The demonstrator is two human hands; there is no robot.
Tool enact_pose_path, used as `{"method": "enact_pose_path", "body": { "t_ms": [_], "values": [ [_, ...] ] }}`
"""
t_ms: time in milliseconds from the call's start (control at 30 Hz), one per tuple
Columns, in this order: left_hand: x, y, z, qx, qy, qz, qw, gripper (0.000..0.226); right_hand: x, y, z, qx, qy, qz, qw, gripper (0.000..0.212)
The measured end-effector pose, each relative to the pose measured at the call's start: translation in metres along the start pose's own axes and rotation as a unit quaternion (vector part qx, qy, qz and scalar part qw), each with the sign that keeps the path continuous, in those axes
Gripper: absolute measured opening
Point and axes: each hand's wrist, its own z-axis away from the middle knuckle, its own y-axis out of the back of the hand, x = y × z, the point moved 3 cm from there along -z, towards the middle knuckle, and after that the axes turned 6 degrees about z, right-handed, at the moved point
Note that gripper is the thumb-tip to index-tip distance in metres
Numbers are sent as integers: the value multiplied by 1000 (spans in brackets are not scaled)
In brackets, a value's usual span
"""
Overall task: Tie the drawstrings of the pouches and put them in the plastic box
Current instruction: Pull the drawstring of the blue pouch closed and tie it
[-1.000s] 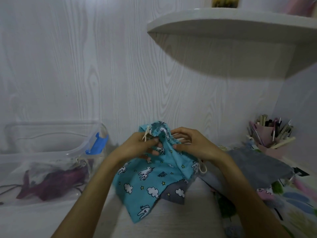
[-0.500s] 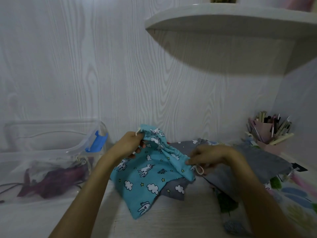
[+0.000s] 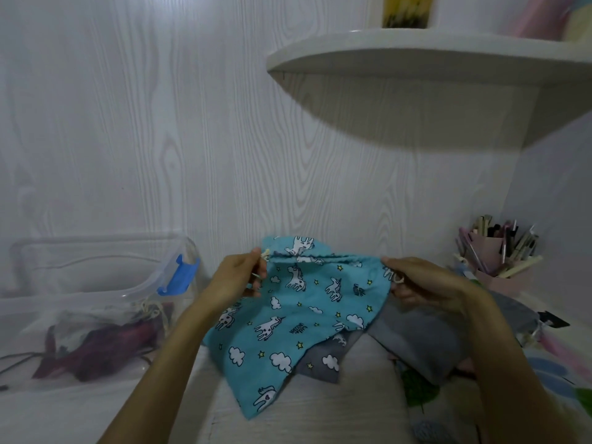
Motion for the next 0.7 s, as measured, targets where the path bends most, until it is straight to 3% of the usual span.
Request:
{"method": "enact_pose_path", "body": {
  "t_ms": [67, 267, 333, 467, 567, 700],
  "values": [
    [0, 1, -1, 55, -21, 29, 998, 37, 1, 5, 4, -13, -6, 7, 1000, 30],
    [-5, 1, -1, 128, -45, 12, 991, 41, -4, 11, 16, 77, -60, 223, 970, 40],
    [-5, 2, 0, 145, -49, 7, 988, 42, -5, 12, 14, 97, -37, 216, 971, 42],
    [-3, 9, -1, 168, -12, 97, 981, 40, -3, 21, 5, 145, 38, -97, 984, 38],
    [-4, 14, -2, 198, -17, 254, 947, 39, 1, 31, -1, 213, 71, -262, 938, 38],
    [-3, 19, -2, 260, -43, 357, 896, 38, 12, 44, -1, 291, 102, -425, 851, 38]
  ]
}}
